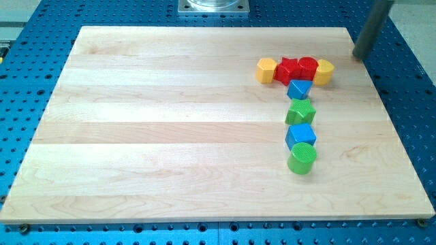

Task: Place the green star at the center of the board

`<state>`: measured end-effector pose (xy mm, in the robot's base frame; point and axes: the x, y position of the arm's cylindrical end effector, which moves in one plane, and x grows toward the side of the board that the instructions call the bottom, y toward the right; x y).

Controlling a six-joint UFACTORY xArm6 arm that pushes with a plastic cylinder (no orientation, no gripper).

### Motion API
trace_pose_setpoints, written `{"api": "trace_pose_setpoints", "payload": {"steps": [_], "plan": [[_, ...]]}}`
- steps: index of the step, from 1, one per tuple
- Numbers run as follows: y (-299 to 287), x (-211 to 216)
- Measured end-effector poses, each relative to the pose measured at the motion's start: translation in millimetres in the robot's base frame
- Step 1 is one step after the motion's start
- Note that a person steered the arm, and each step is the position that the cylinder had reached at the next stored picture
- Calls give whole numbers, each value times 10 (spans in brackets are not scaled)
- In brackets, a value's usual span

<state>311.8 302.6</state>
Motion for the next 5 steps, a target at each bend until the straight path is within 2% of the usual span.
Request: {"api": "trace_pose_setpoints", "payload": {"steps": [3, 5], "plan": [[-317, 1128], [-1244, 1295]]}}
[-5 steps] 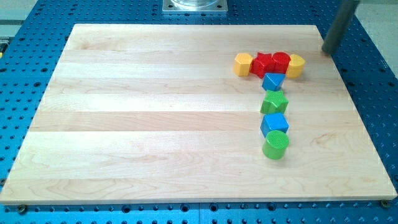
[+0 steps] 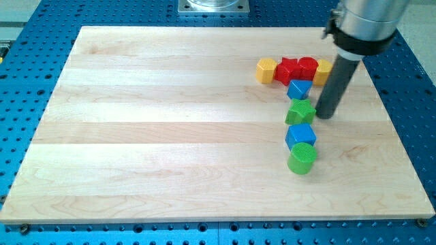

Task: Place the green star at the center of the board

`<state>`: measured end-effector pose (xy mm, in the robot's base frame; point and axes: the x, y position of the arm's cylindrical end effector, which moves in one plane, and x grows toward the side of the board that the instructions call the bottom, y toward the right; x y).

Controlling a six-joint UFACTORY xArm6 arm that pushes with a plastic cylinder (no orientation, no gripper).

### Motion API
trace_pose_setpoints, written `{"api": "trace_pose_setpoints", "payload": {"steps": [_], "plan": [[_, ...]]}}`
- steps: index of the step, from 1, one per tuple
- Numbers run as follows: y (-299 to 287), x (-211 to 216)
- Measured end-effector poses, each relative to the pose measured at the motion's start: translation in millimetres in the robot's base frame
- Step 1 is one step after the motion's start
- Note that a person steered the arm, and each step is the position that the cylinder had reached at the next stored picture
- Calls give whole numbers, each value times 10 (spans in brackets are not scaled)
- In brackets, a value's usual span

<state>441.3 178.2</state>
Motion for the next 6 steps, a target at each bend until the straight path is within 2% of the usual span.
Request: {"api": "trace_pose_setpoints", "payload": {"steps": [1, 2, 3, 5, 6], "plan": [[-15, 9], [271, 149], [28, 182], [-1554, 181], [-1979, 210]]}}
